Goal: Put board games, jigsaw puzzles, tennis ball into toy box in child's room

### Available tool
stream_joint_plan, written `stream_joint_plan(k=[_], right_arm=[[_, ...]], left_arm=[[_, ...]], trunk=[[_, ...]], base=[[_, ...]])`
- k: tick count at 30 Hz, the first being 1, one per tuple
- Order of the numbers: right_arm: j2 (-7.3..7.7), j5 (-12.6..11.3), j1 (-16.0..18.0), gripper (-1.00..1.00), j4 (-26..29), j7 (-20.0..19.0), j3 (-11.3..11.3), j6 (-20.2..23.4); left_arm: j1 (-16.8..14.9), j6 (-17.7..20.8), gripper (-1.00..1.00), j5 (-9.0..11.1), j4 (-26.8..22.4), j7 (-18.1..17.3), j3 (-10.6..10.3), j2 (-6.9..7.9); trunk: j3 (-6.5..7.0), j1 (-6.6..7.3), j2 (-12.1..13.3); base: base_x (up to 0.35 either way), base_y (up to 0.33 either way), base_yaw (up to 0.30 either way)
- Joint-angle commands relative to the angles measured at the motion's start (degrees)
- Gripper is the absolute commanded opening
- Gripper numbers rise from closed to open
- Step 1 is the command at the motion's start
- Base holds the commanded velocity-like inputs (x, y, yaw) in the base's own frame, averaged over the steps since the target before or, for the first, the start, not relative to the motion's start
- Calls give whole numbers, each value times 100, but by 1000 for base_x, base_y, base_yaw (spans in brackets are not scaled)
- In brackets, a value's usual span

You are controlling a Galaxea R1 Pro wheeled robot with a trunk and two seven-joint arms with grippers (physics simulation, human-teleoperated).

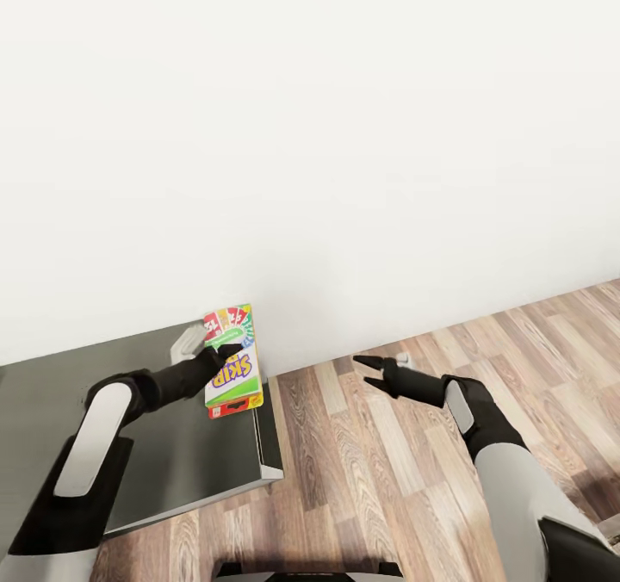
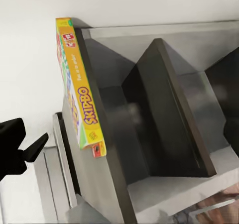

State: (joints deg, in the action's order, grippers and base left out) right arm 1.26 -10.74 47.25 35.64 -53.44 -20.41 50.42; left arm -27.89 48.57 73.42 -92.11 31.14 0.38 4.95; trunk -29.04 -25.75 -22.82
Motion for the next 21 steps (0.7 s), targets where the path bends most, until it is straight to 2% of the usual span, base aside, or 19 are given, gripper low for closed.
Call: stream_joint_plan(k=[1, 2, 3, 5, 6, 8, 11, 14, 21], right_arm=[[-2, 14, 78, 100, -144, -136, -15, -38], [0, 19, 151, 100, -275, -237, -15, -102], [0, 19, 151, 100, -275, -237, -15, -102], [-1, 25, 274, 100, -472, -386, -16, -217], [-1, 25, 274, 100, -472, -386, -16, -217], [-5, 29, 354, 100, -598, -481, -17, -298], [-71, 79, 420, 100, -532, -543, -42, -361], [-155, 79, 450, 100, -522, -545, -42, -357], [-155, 79, 450, 100, -522, -545, -42, -357]], left_arm=[[-59, 28, 100, 72, -6, 53, -54, -76], [-115, 40, 100, 83, -7, 51, -112, -158], [-115, 40, 100, 83, -7, 51, -112, -158], [-240, 61, 100, 105, -7, 47, -229, -346], [-240, 61, 100, 105, -7, 47, -229, -346], [-350, 75, 100, 120, -8, 45, -328, -520], [-401, 70, 100, 174, -8, -21, -343, -459], [-401, 69, 100, 174, -8, -50, -342, -459], [-401, 69, 100, 174, -8, -50, -342, -459]], trunk=[[-8, -3, -10], [-8, -3, -10], [-8, -3, -10], [-8, -3, -10], [-8, -3, -10], [-8, -3, -10], [-8, -3, -10], [-8, -3, -10], [-8, -3, -10]], base=[[0, 0, 0], [0, 0, 0], [0, 0, 0], [0, 0, 0], [0, 0, 0], [0, 0, 0], [0, 0, 0], [0, 0, 0], [0, 0, 0]])
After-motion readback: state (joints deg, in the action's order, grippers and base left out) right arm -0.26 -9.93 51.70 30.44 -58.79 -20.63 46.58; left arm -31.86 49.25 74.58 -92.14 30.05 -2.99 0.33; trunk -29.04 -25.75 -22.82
